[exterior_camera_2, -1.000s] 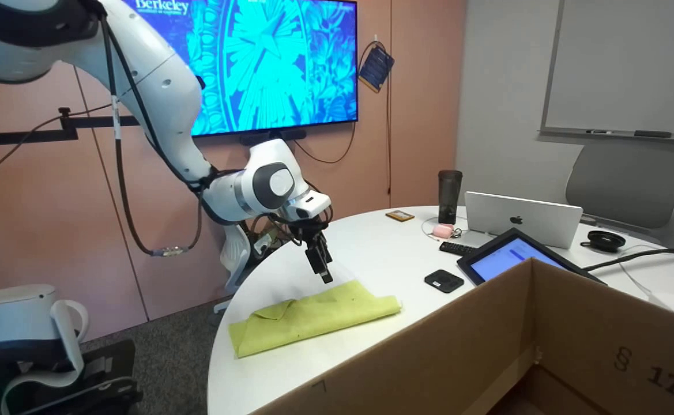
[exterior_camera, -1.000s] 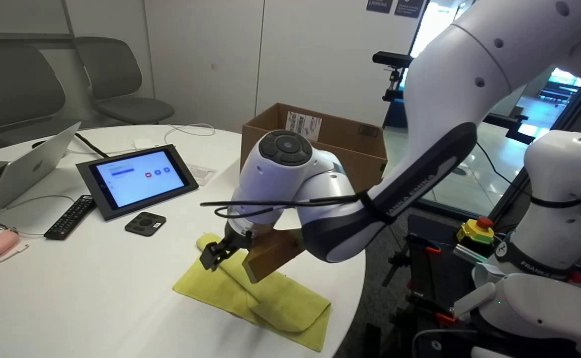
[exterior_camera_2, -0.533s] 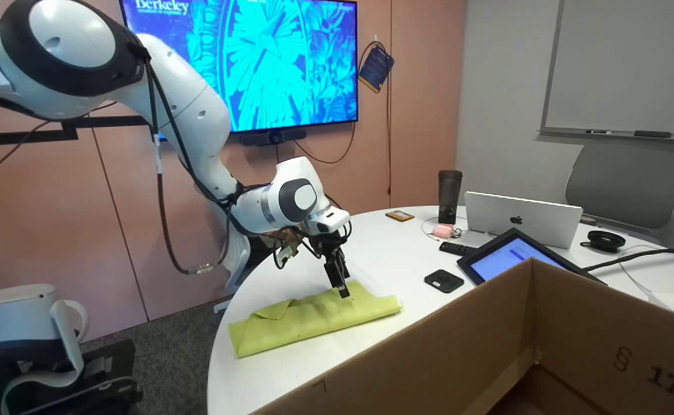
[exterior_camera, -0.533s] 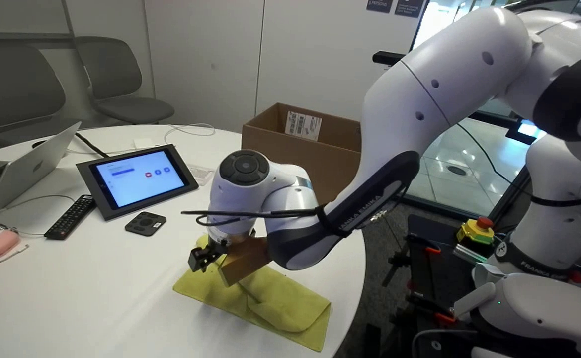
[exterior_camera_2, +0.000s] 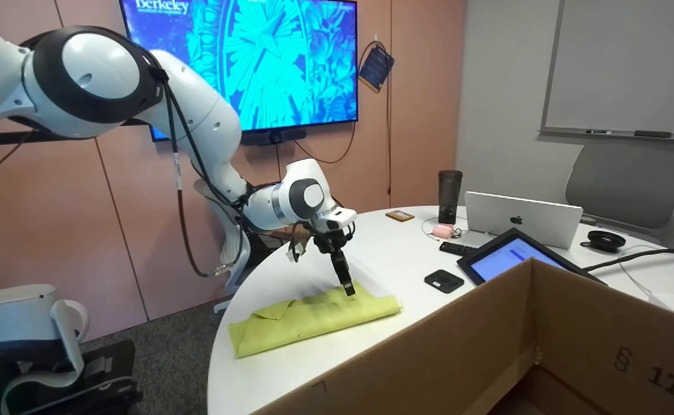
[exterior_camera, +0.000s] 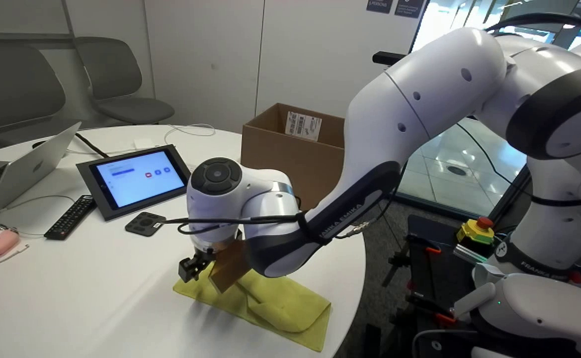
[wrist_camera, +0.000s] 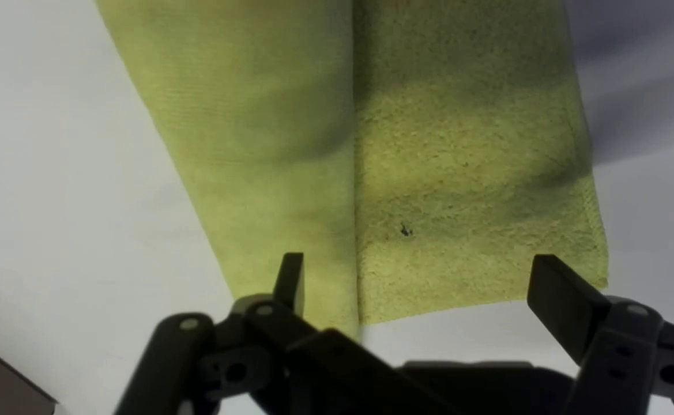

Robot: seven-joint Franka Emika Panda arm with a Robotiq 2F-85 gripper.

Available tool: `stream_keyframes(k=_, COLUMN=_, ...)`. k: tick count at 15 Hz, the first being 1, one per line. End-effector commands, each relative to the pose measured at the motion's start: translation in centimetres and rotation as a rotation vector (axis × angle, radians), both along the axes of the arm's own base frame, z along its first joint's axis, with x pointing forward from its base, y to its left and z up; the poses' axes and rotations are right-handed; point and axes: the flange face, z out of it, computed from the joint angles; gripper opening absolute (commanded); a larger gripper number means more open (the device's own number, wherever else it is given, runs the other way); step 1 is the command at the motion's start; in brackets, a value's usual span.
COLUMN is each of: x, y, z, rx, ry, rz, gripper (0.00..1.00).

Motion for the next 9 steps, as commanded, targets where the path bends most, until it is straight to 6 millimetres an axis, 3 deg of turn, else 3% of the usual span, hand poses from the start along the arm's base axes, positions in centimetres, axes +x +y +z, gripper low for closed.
stream_keyframes(k=1, x=2.3, y=-0.2, z=-0.6, rx=-0.046, ry=0.007, rz=0.062, gripper=1.00)
stream_keyframes(k=9, x=4.5, y=-1.5, z=-3.4, rx=-0.017, ry=0.069, rz=0.134, gripper=1.00)
